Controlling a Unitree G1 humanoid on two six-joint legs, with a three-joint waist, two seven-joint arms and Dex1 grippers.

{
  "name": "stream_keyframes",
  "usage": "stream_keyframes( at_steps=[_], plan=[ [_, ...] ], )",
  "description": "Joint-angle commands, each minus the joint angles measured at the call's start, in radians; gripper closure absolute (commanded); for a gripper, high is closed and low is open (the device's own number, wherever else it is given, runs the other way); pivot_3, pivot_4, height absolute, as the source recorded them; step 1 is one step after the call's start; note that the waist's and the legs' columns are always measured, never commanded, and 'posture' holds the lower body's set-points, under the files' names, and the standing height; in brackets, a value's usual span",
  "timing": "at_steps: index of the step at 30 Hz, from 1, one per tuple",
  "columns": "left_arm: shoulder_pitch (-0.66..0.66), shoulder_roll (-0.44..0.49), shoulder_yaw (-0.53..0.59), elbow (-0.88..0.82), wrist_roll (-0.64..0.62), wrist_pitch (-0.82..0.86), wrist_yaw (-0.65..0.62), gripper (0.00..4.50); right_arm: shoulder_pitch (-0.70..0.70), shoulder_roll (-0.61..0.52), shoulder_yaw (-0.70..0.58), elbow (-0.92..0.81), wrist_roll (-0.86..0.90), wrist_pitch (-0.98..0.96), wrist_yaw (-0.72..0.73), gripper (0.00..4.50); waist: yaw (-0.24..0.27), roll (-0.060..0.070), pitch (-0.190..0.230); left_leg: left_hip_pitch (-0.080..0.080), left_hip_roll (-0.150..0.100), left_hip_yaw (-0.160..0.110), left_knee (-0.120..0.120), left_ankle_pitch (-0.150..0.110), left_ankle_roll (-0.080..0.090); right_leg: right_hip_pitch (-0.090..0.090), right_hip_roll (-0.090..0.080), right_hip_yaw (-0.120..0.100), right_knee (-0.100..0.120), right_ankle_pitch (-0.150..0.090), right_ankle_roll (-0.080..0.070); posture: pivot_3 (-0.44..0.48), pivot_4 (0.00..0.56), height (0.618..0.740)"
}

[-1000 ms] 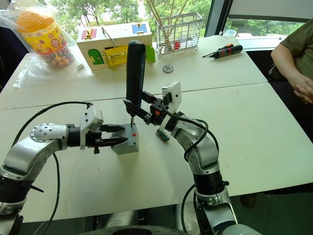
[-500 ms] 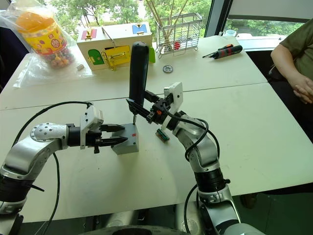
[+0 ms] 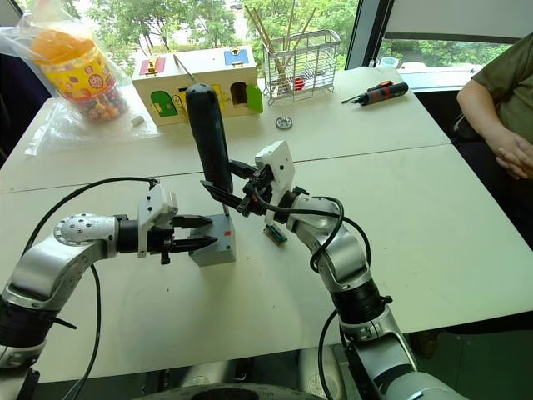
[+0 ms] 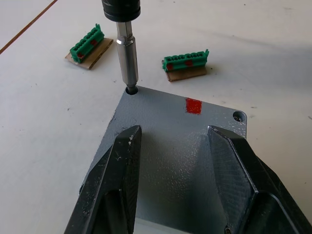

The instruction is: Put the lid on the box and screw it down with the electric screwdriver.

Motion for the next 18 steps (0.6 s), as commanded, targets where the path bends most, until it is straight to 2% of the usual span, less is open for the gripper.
stream_keyframes(
  at_steps=[1,7,18],
  plan=[
    [0.025,-0.001,-0.034,0.020,0.028,0.018,0.006,2.35,0.017,-0.003,0.029,0.063,0.003,0.057,0.012,2.63,0.000,0.000,0.000,0.001,0.000,0.000,0.000,0.000,0.000,0.001,0.000,0.000,0.000,0.000,0.000,0.000,0.150,0.740],
    [0.026,-0.006,-0.037,0.021,0.031,0.016,0.009,2.35,0.005,-0.005,0.034,0.097,-0.010,0.062,0.008,2.63,0.001,0.001,-0.002,0.013,0.000,0.000,-0.004,-0.002,0.002,0.008,0.000,0.000,-0.003,0.000,0.000,0.000,0.150,0.740],
    [0.029,-0.007,-0.040,0.023,0.038,0.016,0.005,2.35,0.003,-0.005,0.059,0.132,-0.026,0.071,0.000,2.63,0.002,0.001,-0.006,0.013,0.000,0.000,-0.005,-0.002,0.002,0.008,0.000,0.000,-0.004,0.000,0.000,0.000,0.150,0.740]
  ],
)
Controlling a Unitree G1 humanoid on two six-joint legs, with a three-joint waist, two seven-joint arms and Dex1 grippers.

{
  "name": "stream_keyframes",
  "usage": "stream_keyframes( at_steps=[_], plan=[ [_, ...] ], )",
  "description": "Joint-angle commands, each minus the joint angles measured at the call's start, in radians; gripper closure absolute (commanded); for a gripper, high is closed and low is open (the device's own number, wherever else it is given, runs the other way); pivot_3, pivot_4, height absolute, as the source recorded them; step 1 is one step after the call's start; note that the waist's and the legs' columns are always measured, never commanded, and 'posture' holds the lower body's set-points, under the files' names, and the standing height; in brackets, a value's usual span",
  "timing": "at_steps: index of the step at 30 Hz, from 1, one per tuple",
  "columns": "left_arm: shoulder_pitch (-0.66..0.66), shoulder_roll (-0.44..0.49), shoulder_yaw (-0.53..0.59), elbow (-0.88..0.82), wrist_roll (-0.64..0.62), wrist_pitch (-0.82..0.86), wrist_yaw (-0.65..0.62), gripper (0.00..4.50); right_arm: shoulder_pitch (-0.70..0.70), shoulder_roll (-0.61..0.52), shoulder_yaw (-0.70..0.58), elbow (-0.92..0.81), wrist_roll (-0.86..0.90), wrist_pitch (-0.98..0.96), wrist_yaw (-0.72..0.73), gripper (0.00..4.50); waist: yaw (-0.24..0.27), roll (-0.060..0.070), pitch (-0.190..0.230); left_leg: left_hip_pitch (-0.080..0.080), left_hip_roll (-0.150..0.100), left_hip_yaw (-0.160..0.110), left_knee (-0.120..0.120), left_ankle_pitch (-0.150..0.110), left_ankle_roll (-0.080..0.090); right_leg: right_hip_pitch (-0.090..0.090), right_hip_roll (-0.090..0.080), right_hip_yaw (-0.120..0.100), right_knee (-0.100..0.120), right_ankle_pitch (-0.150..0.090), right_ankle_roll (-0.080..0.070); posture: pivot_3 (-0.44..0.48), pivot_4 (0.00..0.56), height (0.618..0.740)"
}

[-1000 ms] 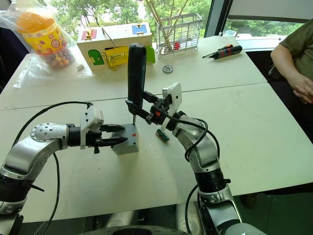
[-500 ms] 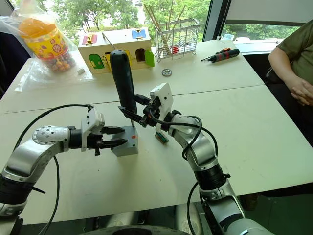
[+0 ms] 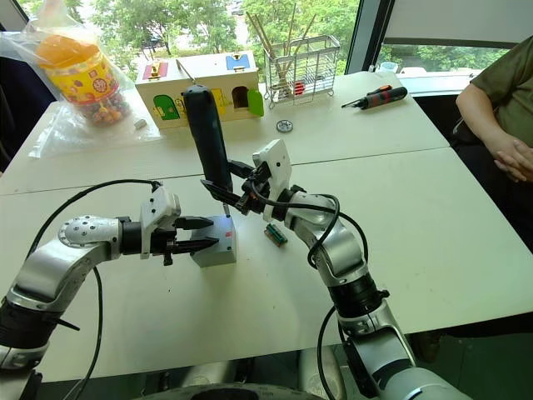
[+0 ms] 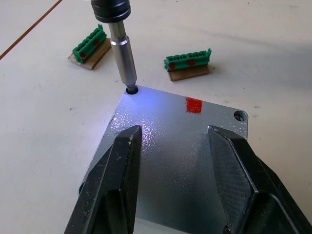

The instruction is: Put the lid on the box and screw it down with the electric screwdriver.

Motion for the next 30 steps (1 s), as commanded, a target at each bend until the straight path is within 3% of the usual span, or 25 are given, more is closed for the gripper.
stream_keyframes(
  at_steps=[1,20,25,30],
  plan=[
    [0.022,0.007,-0.029,0.020,0.021,0.018,-0.006,2.35,0.036,-0.008,0.048,0.070,-0.025,0.062,0.004,2.63,0.000,0.000,-0.001,0.000,0.000,0.000,0.000,0.000,0.000,0.000,0.000,0.000,0.000,0.000,0.000,0.000,0.150,0.740],
    [0.005,-0.005,-0.043,0.031,0.028,0.010,-0.009,2.35,0.036,-0.018,0.021,0.030,-0.011,0.067,-0.009,2.63,0.002,0.000,-0.002,0.000,0.000,0.000,-0.001,0.000,0.000,0.000,0.000,0.000,-0.001,0.000,0.000,0.000,0.150,0.740],
    [0.002,-0.033,-0.020,0.033,-0.002,0.027,0.006,2.35,-0.024,-0.028,-0.084,-0.065,0.090,0.149,-0.010,2.63,0.004,0.001,-0.002,-0.001,0.000,0.000,-0.001,0.000,0.000,0.000,0.000,0.000,-0.003,0.000,0.000,0.000,0.150,0.740],
    [0.003,-0.046,0.018,0.032,-0.039,0.048,0.010,2.35,-0.193,-0.075,-0.264,-0.142,0.262,0.310,-0.051,2.63,0.004,0.002,0.000,-0.007,0.000,-0.001,-0.001,0.000,0.000,-0.002,-0.001,0.000,-0.004,0.000,0.000,0.000,0.150,0.740]
  ],
)
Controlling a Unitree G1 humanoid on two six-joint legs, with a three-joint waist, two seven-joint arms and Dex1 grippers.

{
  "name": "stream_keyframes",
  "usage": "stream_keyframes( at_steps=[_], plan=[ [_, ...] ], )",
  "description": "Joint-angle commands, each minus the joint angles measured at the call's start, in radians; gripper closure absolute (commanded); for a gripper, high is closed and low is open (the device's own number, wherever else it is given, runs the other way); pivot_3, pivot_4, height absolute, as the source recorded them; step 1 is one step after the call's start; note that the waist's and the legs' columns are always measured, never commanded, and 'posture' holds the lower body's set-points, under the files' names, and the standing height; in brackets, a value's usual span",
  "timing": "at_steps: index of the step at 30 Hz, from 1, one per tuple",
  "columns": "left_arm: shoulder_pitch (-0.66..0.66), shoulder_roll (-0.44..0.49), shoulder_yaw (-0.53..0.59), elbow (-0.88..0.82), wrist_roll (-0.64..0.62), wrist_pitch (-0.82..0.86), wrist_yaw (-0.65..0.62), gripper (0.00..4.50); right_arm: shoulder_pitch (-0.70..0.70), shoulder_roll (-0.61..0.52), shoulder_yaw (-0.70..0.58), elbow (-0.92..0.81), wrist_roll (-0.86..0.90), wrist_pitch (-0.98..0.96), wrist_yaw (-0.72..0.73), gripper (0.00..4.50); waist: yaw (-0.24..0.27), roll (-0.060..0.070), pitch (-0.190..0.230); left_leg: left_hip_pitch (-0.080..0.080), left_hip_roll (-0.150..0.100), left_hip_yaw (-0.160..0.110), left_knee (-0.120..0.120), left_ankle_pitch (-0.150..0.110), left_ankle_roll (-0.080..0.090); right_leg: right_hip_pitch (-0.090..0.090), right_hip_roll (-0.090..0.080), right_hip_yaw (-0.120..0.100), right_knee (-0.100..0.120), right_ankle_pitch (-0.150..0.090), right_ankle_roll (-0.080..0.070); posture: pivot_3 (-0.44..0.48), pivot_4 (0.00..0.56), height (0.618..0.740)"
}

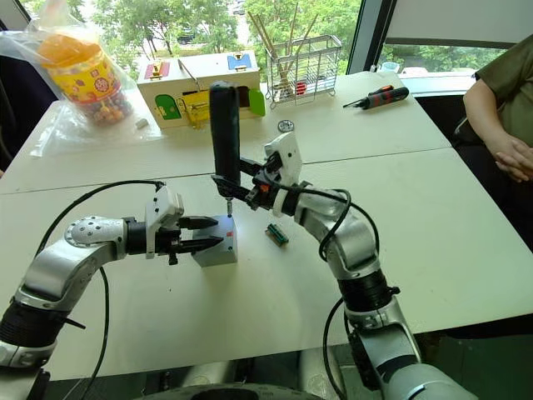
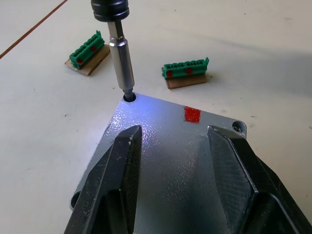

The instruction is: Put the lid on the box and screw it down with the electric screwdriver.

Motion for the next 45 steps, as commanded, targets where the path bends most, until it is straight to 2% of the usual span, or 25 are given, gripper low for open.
stream_keyframes(
  at_steps=[1,3,8,12,15,17,20,22,27,36,40,42,44,45],
  plan=[
    [0.007,-0.011,0.020,0.014,-0.027,0.046,0.012,2.35,-0.130,-0.003,-0.163,-0.083,0.128,0.063,-0.057,2.63,-0.001,0.000,0.000,-0.004,0.000,0.000,0.000,0.000,0.000,-0.003,0.000,0.000,0.001,0.000,0.000,0.000,0.150,0.740],
    [-0.017,-0.039,0.061,0.009,-0.084,0.081,0.027,2.35,-0.188,0.011,-0.239,-0.061,0.186,0.088,-0.104,2.63,0.000,0.000,0.001,-0.011,0.000,-0.001,0.002,0.001,-0.001,-0.009,0.000,0.000,0.004,0.000,0.000,0.000,0.150,0.740],
    [-0.125,-0.070,0.126,0.004,-0.173,0.153,0.052,2.35,-0.298,0.026,-0.381,0.021,0.306,0.242,-0.261,2.63,-0.004,-0.002,0.004,-0.014,0.000,-0.001,0.003,0.002,-0.002,-0.014,0.000,0.000,0.005,0.000,0.000,0.000,0.150,0.740],
    [-0.194,-0.019,0.042,-0.020,-0.112,0.130,0.011,2.35,-0.349,-0.197,-0.385,0.030,0.317,0.414,-0.220,2.63,0.000,0.000,0.006,-0.021,0.000,-0.001,0.005,0.003,-0.005,-0.019,-0.001,0.000,0.006,0.000,0.000,0.000,0.150,0.740],
    [-0.240,0.021,-0.016,-0.056,-0.100,0.109,-0.063,2.35,-0.382,-0.406,-0.351,0.125,0.287,0.563,-0.181,2.63,-0.001,-0.001,0.011,-0.028,-0.002,0.000,0.008,0.005,-0.007,-0.024,-0.001,0.000,0.005,0.000,0.000,0.000,0.150,0.740],
    [-0.262,0.032,-0.042,-0.070,-0.101,0.106,-0.096,2.35,-0.398,-0.492,-0.330,0.184,0.289,0.654,-0.158,2.63,-0.001,-0.002,0.013,-0.028,-0.002,0.001,0.008,0.004,-0.006,-0.024,-0.002,0.000,0.004,0.000,0.000,0.000,0.150,0.740],
    [-0.299,0.052,-0.076,-0.078,-0.101,0.086,-0.170,2.35,-0.366,-0.661,-0.213,0.270,0.305,0.837,-0.045,2.63,-0.005,-0.002,0.015,-0.028,-0.001,0.001,0.007,0.003,-0.003,-0.024,-0.002,0.000,0.004,0.000,0.000,0.000,0.150,0.740],
    [-0.308,0.063,-0.096,-0.086,-0.091,0.074,-0.198,2.35,-0.344,-0.718,-0.163,0.308,0.315,0.904,0.012,2.63,-0.008,-0.002,0.017,-0.028,0.001,0.001,0.006,0.002,-0.002,-0.024,-0.001,0.000,0.004,0.000,0.000,0.000,0.150,0.740],
    [-0.291,0.088,-0.150,-0.079,-0.017,0.007,-0.234,2.35,-0.345,-0.724,-0.061,0.428,0.277,0.950,0.067,2.63,-0.014,0.001,0.020,-0.027,0.001,0.003,0.008,0.002,-0.001,-0.024,-0.001,0.000,0.005,0.001,0.000,0.000,0.150,0.740],
    [-0.214,0.071,-0.133,-0.126,-0.011,0.029,-0.179,2.35,-0.397,-0.708,0.162,0.600,0.154,0.841,0.187,2.63,-0.001,-0.002,0.024,-0.028,0.000,0.003,0.010,0.003,-0.003,-0.024,-0.001,0.000,0.005,0.001,0.000,0.000,0.150,0.740],
    [-0.199,0.054,-0.102,-0.118,-0.025,0.044,-0.138,2.35,-0.440,-0.680,0.222,0.675,0.088,0.768,0.237,2.63,-0.004,-0.001,0.024,-0.028,0.000,0.003,0.010,0.003,-0.003,-0.024,0.000,0.000,0.006,0.001,0.000,0.000,0.150,0.740],
    [-0.198,0.049,-0.088,-0.113,-0.037,0.055,-0.128,2.35,-0.455,-0.673,0.243,0.703,0.060,0.741,0.267,1.60,-0.006,-0.001,0.024,-0.028,0.000,0.003,0.010,0.003,-0.004,-0.024,0.000,0.000,0.006,0.001,0.000,0.000,0.150,0.740],
    [-0.195,0.037,-0.064,-0.107,-0.060,0.068,-0.114,2.35,-0.462,-0.667,0.251,0.720,0.037,0.715,0.289,0.96,-0.004,-0.001,0.024,-0.028,0.000,0.003,0.010,0.004,-0.005,-0.025,0.000,0.000,0.006,0.001,0.000,0.000,0.150,0.740],
    [-0.193,0.019,-0.029,-0.101,-0.099,0.088,-0.100,2.35,-0.464,-0.664,0.248,0.725,0.028,0.700,0.298,0.46,-0.003,-0.001,0.024,-0.028,0.000,0.003,0.010,0.004,-0.005,-0.025,0.000,0.000,0.006,0.001,0.000,0.000,0.150,0.740]
  ],
)
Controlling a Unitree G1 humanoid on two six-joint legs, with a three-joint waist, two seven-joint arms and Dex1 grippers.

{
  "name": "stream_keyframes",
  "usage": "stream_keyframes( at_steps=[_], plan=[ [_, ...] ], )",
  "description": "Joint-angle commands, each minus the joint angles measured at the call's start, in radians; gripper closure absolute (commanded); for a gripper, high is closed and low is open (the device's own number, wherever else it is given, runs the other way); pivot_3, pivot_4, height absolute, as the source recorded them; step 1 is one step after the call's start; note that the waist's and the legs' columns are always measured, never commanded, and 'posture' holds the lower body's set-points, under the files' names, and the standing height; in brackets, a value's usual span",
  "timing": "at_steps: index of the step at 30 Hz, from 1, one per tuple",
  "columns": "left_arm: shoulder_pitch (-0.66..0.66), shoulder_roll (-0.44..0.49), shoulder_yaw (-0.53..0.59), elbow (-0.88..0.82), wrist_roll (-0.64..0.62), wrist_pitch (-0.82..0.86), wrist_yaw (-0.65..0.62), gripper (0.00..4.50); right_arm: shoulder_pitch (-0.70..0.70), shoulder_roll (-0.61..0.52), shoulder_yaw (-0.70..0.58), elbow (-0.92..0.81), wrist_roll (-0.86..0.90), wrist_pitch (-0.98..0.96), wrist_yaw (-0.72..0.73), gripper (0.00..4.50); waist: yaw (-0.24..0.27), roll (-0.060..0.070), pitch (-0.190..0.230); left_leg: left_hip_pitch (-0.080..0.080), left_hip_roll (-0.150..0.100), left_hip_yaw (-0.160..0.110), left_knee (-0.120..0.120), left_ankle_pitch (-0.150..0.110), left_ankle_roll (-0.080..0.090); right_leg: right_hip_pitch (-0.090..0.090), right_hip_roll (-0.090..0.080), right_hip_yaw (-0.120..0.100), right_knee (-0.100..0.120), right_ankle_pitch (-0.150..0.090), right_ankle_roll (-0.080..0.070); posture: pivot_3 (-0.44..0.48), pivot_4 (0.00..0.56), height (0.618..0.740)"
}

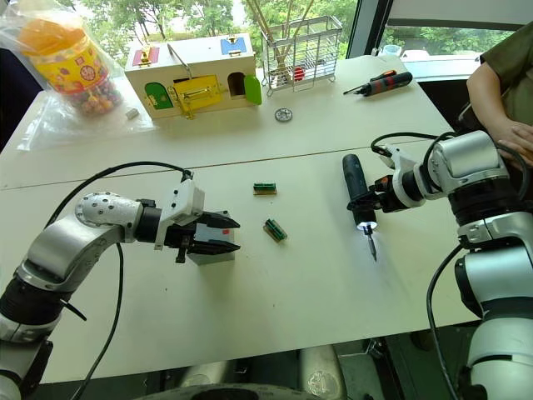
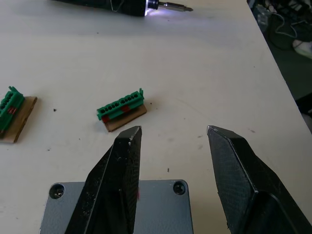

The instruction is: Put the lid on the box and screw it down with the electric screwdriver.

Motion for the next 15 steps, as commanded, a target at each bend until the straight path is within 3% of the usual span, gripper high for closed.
stream_keyframes(
  at_steps=[1,4,8,12,15],
  plan=[
    [-0.001,-0.041,0.125,-0.002,-0.113,0.054,0.043,2.35,-0.033,0.003,-0.018,0.012,-0.040,-0.058,0.039,0.13,0.002,0.000,0.000,0.000,0.000,0.000,0.000,0.000,0.000,0.000,0.000,0.000,0.000,0.000,0.000,0.000,0.150,0.740],
    [-0.004,-0.064,0.201,0.016,-0.181,0.100,0.074,2.35,-0.030,0.007,-0.049,0.009,-0.081,-0.132,0.033,0.05,0.003,0.000,0.000,0.000,0.000,0.000,0.001,0.000,0.000,0.000,0.000,0.000,0.001,0.000,0.000,0.000,0.150,0.740],
    [0.053,-0.019,0.318,0.048,-0.213,0.128,0.096,2.35,0.029,0.053,-0.310,-0.172,-0.021,-0.336,-0.040,0.05,-0.002,0.000,0.000,0.000,0.000,0.000,0.001,0.000,-0.001,0.000,0.000,0.000,0.001,0.000,0.000,0.000,0.150,0.740],
    [0.201,0.066,0.447,0.026,-0.239,0.173,0.102,2.35,0.323,0.169,-0.560,-0.652,0.072,-0.536,-0.112,0.05,-0.002,-0.003,-0.002,0.000,0.002,-0.002,-0.003,0.001,-0.002,-0.002,0.000,-0.001,0.001,0.000,0.000,0.000,0.150,0.740],
    [0.323,0.115,0.535,0.002,-0.261,0.205,0.093,2.35,0.540,0.266,-0.602,-0.901,0.106,-0.576,-0.183,0.05,0.002,-0.003,-0.002,0.000,0.002,-0.002,-0.003,0.001,-0.003,-0.002,0.000,-0.001,0.001,0.000,0.000,0.000,0.150,0.740]
  ],
)
